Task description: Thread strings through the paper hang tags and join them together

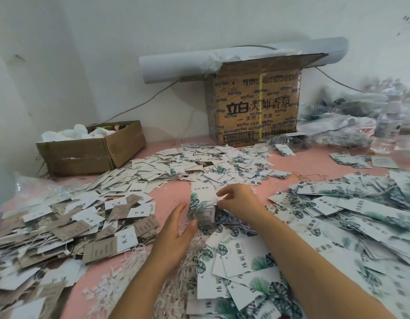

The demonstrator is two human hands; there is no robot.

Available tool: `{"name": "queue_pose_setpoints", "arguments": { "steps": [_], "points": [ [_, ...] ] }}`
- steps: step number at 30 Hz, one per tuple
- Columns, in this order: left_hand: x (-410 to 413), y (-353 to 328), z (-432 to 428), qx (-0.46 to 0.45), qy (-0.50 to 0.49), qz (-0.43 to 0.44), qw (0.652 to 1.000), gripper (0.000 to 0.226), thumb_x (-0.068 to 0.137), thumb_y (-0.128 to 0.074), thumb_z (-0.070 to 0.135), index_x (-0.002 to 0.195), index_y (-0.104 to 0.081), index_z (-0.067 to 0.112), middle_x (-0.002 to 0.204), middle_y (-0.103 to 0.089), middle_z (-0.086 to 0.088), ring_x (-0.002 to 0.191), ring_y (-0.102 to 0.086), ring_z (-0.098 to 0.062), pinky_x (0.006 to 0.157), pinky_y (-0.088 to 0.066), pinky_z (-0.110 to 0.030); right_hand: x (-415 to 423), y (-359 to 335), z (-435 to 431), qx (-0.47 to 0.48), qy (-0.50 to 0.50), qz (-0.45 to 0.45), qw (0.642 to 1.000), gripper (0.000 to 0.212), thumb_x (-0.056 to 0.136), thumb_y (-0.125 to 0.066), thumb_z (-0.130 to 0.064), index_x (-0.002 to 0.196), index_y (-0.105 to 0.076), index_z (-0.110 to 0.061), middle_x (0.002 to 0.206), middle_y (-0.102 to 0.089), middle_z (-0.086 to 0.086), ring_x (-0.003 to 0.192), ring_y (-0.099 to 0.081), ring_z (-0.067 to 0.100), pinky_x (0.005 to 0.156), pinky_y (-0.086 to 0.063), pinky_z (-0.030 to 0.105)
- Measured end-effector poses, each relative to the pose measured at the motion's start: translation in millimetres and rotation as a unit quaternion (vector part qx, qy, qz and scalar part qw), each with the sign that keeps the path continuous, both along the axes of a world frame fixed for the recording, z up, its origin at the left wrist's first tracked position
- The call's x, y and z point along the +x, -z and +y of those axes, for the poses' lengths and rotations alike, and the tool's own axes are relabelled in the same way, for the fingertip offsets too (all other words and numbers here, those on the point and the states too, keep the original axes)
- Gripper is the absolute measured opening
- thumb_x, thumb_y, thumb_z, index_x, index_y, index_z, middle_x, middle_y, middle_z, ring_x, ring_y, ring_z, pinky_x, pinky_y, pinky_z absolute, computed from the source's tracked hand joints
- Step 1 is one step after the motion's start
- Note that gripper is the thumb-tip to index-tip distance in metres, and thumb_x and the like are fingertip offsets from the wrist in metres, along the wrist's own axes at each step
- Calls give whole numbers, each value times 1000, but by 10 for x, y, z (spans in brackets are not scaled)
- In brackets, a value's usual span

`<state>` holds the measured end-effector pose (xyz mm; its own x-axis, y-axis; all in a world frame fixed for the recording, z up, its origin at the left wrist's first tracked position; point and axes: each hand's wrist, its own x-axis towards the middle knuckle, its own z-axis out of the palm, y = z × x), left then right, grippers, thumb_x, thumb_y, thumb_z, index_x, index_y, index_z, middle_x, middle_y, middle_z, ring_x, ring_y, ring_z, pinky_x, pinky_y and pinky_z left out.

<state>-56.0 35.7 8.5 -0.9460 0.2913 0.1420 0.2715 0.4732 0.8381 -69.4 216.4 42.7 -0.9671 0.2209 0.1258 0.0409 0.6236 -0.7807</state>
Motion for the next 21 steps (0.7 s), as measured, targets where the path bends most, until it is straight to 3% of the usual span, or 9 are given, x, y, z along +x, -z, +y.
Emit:
{"name": "queue_pose_setpoints", "arguments": {
  "steps": [4, 8, 10, 13, 17, 21],
  "points": [
    [-19, 38, -6, -15, 13, 7, 1000, 57, 92, -46, 46, 144, -24, 43, 151, -29, 13, 132, -41, -20, 109, -34, -47, -1, 38, -31, -9, -19, 2, 1000, 25, 92, -55, -21, 116, -61, -17, 97, -63, 3, 47, -44, 7, 43, -35, 17],
    [-47, 70, -12, -13, 12, 10, 1000, 57, 92, -48, 46, 144, -24, 43, 151, -29, 14, 134, -37, -17, 109, -34, -45, 1, 87, -54, 42, -49, -7, 998, 37, 94, -51, -30, 131, -50, -29, 101, -58, -1, 49, -46, 6, 49, -39, 19],
    [-68, 93, -19, -17, 10, 13, 1000, 58, 92, -47, 46, 144, -23, 44, 150, -29, 15, 133, -37, -15, 108, -35, -43, 8, 107, -74, 110, -68, -15, 991, 41, 94, -49, -36, 134, -46, -33, 119, -55, 3, 66, -57, 10, 65, -47, 24],
    [-94, 122, -16, -32, 13, 39, 999, 57, 93, -47, 45, 144, -22, 42, 151, -28, 16, 129, -33, -6, 105, -32, -33, 16, 103, -110, 194, -67, -21, 978, 44, 92, -51, -41, 135, -45, -32, 139, -35, 6, 105, -57, 21, 92, -43, 31],
    [-124, 133, 16, -43, 8, 58, 997, 56, 94, -47, 41, 145, -22, 40, 150, -27, 16, 124, -34, -3, 100, -33, -29, 37, 58, -161, 240, -61, 4, 969, 41, 88, -60, -35, 128, -54, -31, 147, -28, -6, 117, -51, 18, 95, -42, 33],
    [-125, 139, 26, -59, -3, 62, 996, 58, 94, -46, 42, 146, -22, 37, 150, -25, 17, 127, -41, -12, 99, -37, -32, 41, 50, -173, 253, -72, 51, 963, 30, 88, -62, -28, 118, -62, -24, 136, -50, -7, 118, -51, 16, 91, -42, 29]
  ]
}}
